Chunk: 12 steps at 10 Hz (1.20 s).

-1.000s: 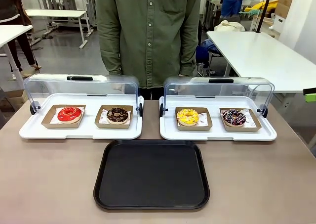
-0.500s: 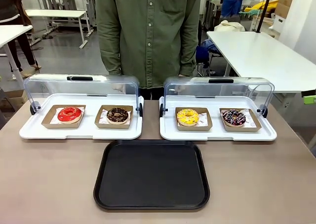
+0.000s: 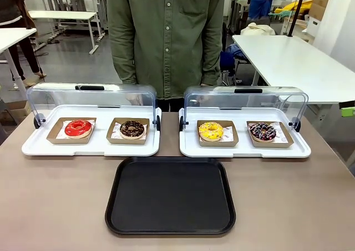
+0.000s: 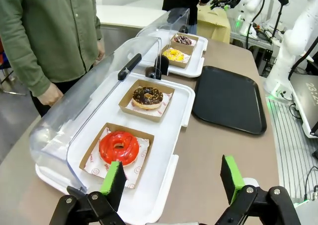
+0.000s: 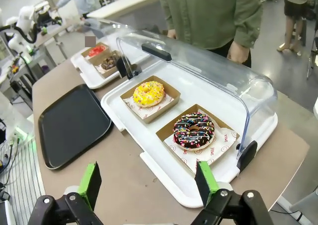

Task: Move the third donut from the left to the tray.
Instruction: Pick up the Paper togo box containing the Donut indicated by the person and place it on the Handle tray.

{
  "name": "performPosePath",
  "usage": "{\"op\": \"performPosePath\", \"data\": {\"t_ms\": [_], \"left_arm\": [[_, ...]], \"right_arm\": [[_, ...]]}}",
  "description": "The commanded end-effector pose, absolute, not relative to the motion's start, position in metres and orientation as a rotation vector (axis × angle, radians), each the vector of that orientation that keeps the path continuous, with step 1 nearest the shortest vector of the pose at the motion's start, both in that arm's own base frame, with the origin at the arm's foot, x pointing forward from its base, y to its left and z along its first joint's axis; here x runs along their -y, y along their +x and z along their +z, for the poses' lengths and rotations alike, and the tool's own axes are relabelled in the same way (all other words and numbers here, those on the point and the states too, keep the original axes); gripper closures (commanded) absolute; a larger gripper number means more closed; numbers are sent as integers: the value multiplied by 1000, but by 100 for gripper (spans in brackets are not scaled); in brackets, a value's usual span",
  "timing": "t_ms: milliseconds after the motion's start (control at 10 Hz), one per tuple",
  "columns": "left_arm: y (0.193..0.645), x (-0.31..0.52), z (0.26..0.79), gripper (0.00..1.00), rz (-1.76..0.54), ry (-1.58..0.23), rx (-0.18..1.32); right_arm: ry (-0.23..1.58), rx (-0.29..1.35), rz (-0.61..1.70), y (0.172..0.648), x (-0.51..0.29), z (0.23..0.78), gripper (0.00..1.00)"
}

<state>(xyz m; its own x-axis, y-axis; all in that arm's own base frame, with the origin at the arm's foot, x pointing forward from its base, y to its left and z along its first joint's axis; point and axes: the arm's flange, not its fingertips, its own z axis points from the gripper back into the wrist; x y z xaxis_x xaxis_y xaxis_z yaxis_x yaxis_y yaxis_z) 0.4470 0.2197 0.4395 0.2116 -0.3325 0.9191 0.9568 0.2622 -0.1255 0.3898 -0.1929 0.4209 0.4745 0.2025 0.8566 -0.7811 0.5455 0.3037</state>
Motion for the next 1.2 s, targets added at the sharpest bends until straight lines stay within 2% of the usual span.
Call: {"op": "performPosePath", "data": {"t_ms": [0, 1100], "left_arm": [[447, -220, 442, 0, -1069, -849, 918], [447, -220, 442, 0, -1069, -849, 918]], "right_arm": [[782, 893, 680, 390, 192, 422, 0], [782, 893, 680, 390, 192, 422, 0]]}}
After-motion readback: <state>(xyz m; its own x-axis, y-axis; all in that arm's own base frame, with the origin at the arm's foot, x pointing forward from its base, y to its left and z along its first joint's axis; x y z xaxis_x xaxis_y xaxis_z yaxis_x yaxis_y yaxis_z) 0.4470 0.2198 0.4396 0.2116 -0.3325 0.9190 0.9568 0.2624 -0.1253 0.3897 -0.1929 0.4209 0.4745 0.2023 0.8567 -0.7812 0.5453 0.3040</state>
